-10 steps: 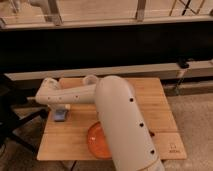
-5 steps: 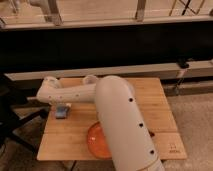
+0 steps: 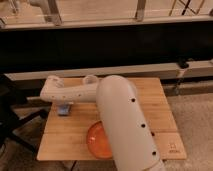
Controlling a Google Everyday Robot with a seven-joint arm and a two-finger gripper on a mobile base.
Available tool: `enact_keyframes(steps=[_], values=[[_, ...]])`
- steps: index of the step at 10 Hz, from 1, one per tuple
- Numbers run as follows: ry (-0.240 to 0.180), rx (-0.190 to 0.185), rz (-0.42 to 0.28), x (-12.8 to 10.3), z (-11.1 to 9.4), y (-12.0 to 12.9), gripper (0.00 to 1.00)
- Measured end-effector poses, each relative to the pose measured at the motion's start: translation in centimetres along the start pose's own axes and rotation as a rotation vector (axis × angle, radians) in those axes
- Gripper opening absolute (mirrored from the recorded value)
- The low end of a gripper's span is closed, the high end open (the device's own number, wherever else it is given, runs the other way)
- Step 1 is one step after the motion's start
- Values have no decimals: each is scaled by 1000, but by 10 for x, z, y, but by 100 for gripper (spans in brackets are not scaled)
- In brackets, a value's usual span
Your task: Wipe the white sponge on the table
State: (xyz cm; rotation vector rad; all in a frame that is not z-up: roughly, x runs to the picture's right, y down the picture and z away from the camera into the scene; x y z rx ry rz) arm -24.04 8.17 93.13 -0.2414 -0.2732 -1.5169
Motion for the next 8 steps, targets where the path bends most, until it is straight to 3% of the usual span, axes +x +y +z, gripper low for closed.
enact_keyframes(steps=[8], values=[[49, -10, 37, 20, 2, 33, 0]])
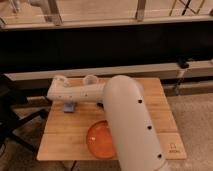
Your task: Wipe the white sponge on the table
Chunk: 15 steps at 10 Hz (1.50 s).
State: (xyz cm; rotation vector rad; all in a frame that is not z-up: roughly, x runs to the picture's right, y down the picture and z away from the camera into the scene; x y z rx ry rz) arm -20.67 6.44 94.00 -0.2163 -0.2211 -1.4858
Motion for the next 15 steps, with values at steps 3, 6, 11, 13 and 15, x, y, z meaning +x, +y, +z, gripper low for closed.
enact_keyframes(steps=[3, 6, 11, 13, 15], values=[[6, -6, 7, 3, -2, 10, 0], [12, -32, 2, -1, 0, 16, 0], [26, -79, -22, -14, 0, 26, 0], [25, -85, -27, -18, -3, 31, 0], [21, -90, -31, -22, -5, 36, 0]])
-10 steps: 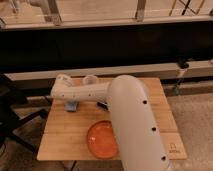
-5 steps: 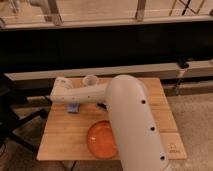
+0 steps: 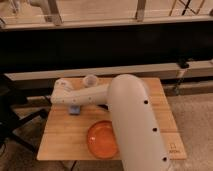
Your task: Wipe the white sponge on the table
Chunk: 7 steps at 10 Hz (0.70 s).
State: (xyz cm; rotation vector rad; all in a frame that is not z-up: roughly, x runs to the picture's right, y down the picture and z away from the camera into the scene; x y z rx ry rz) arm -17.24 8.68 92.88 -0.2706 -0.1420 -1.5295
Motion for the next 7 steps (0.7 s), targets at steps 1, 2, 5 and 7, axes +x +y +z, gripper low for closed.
enact_keyframes(steps=[1, 2, 5, 7], values=[[-1, -2, -3, -3, -1, 3, 0], [-2, -3, -7, -5, -2, 4, 0], [-3, -9, -19, -11, -4, 7, 0], [-2, -16, -33, -18, -5, 10, 0]])
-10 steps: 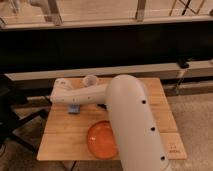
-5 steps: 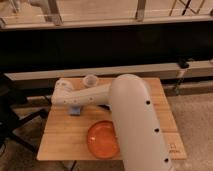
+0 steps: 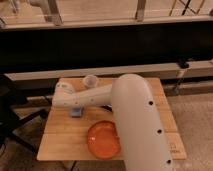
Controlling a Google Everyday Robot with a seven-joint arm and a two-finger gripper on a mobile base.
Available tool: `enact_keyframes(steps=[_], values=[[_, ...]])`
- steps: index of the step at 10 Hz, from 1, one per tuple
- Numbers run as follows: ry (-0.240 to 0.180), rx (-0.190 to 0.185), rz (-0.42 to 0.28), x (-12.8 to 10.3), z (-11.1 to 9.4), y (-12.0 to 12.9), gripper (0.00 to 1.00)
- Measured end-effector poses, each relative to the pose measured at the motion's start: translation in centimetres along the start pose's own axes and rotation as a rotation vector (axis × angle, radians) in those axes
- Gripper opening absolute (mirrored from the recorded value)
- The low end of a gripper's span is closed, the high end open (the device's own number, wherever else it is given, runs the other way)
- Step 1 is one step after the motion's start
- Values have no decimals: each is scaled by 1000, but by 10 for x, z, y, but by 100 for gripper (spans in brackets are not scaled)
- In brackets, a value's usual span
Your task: Wipe the white sponge on the table
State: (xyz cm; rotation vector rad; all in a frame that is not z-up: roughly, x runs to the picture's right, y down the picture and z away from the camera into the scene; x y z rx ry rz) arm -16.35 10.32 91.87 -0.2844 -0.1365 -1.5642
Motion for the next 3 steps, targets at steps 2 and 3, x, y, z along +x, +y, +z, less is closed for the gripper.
enact_keyframes(steps=[2, 3], values=[[3, -2, -15, -7, -2, 2, 0], [4, -1, -20, -10, -3, 2, 0]])
